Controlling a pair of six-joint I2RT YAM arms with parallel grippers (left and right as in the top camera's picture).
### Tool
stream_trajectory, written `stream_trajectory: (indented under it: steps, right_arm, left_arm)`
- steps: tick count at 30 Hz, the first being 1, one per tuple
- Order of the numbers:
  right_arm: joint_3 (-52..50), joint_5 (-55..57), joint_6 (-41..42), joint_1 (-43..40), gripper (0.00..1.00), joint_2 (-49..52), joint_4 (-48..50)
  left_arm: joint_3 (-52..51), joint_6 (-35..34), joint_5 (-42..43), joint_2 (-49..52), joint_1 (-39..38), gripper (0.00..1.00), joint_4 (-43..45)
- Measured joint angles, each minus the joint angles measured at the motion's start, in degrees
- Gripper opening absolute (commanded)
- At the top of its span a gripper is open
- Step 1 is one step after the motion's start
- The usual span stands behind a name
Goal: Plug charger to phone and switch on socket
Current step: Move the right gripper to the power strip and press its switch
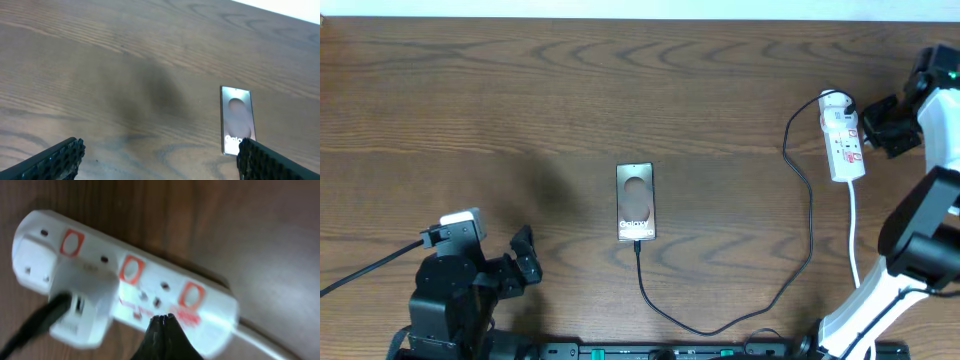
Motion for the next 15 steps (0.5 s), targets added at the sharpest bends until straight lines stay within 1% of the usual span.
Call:
stream_trajectory:
  steps: [7,15]
  right_arm:
    - [0.04,-3.37,-1.40,0.00,0.01,5.40,5.33]
    - [0.31,-4.35,-1.55,-0.02,0.01,5.70,9.38]
  left_arm:
    - [0.00,0.00,0.00,0.00,0.00,1.00,-0.04]
    - [0.00,0.00,-0.02,0.00,0.00,1.00,-0.07]
